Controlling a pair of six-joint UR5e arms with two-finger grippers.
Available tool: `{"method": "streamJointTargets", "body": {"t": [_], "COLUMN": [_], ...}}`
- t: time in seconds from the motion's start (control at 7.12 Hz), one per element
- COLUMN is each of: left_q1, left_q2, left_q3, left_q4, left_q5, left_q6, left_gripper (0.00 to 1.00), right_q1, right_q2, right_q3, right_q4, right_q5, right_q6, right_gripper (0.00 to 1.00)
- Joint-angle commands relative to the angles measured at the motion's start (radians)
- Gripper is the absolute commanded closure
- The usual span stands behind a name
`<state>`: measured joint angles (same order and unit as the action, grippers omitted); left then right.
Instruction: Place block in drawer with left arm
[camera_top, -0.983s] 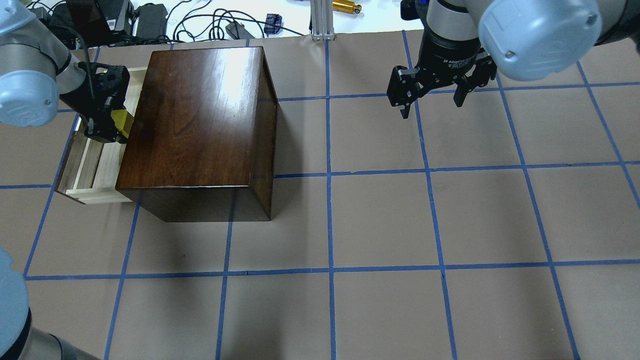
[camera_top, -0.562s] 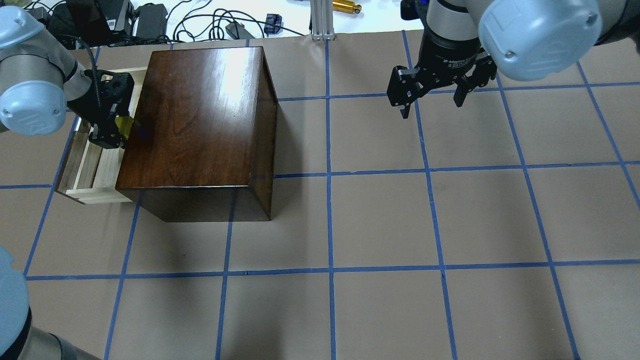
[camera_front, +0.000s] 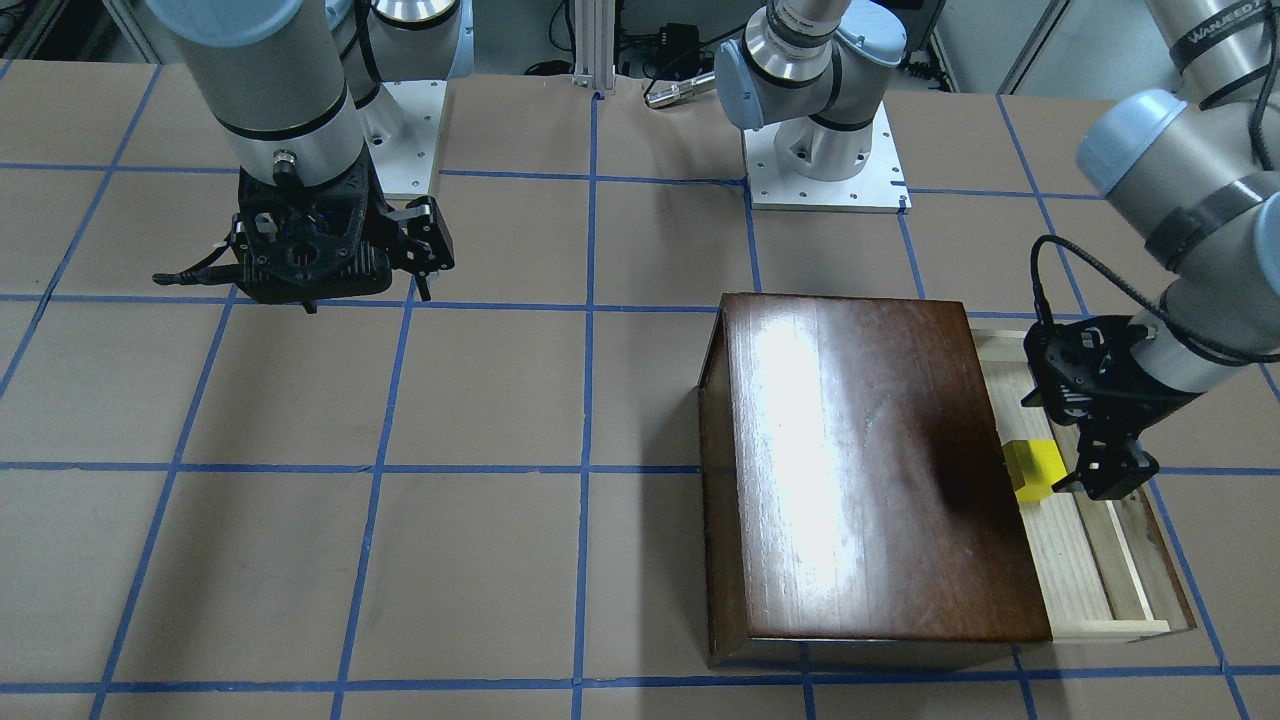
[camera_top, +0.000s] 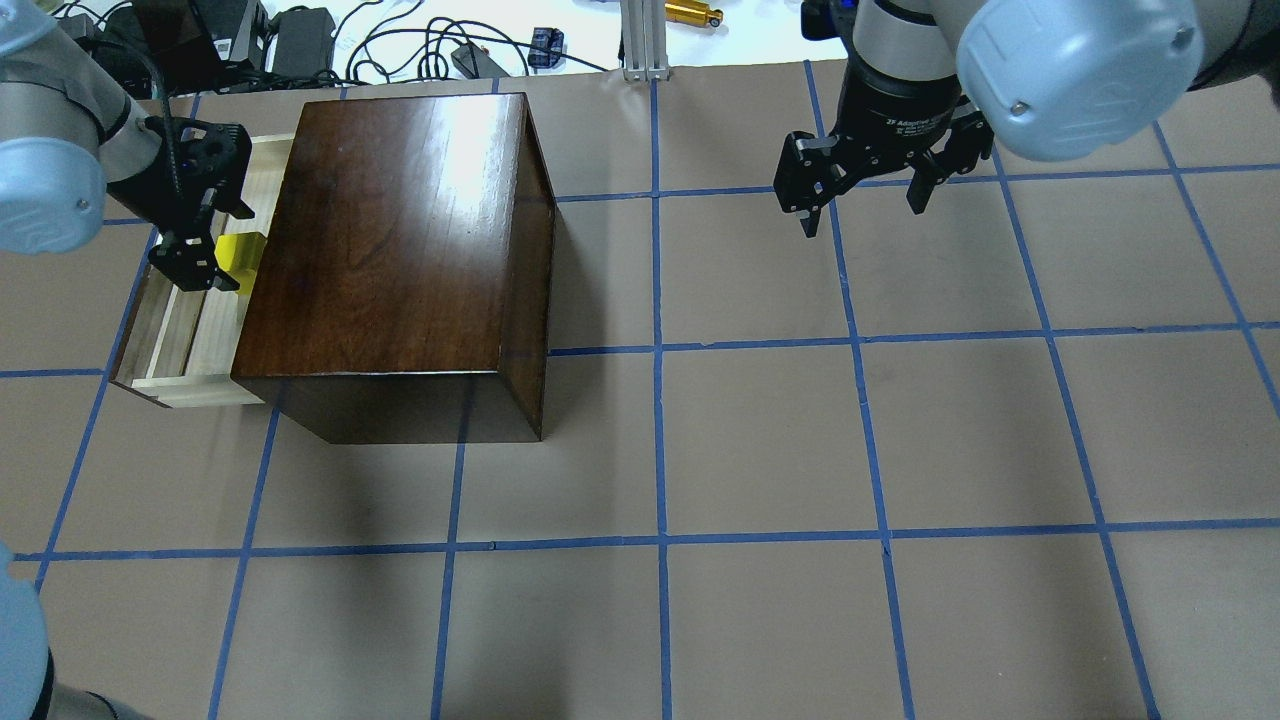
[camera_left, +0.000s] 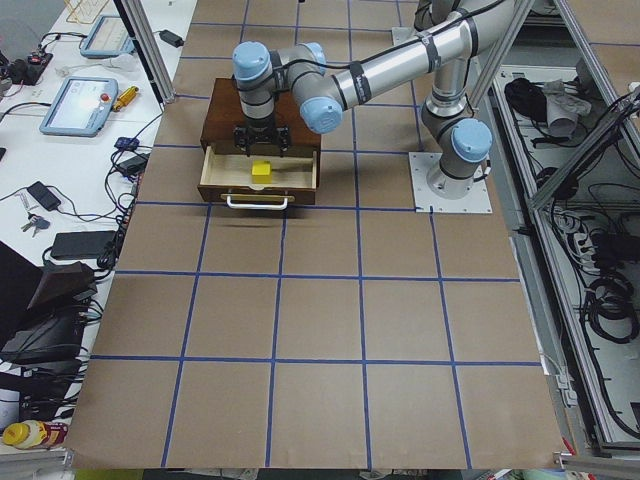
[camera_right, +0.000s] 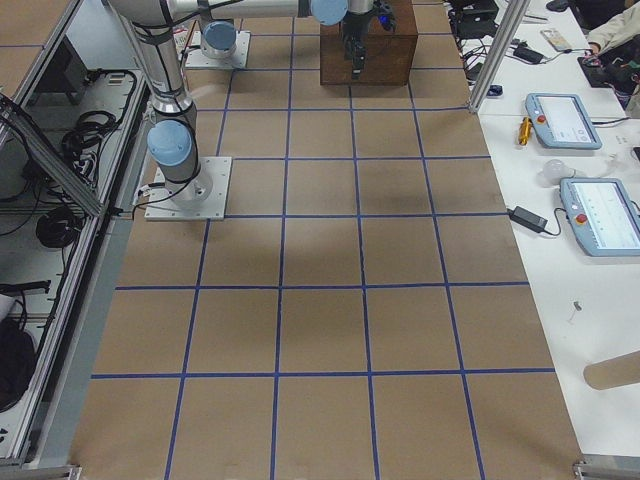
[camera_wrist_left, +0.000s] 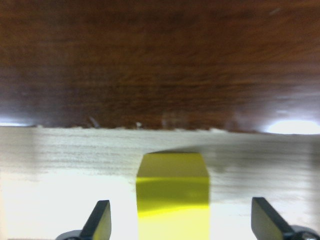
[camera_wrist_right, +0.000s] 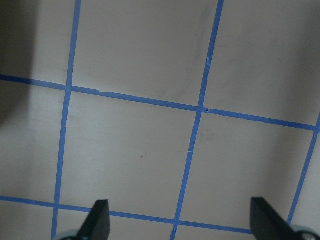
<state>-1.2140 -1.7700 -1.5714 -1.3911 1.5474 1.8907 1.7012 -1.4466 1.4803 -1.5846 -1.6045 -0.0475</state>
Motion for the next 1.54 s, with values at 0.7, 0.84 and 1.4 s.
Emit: {"method": "streamJointTargets", "body": {"t": [0.7,0.84,1.4], "left_q1": [-0.077,-0.194,-0.384], "left_q2": [0.244,0.233,0.216], "left_q3": [0.004,0.007,0.002], "left_q4": [-0.295,-0.276,-0.187], "left_q5": [-0.012,-0.001,0.003], "left_q6": [-0.812,-1.067,-1.771], "left_gripper": [0.0,0.0,0.0], "right_q1": [0.0,0.0,0.0], "right_q2": [0.0,0.0,0.0], "right_q3": [0.0,0.0,0.0], "right_q4": [0.0,0.0,0.0], "right_q5": [0.0,0.0,0.0], "right_q6": [0.001,0.0,0.0], "right_gripper": [0.0,0.0,0.0]}}
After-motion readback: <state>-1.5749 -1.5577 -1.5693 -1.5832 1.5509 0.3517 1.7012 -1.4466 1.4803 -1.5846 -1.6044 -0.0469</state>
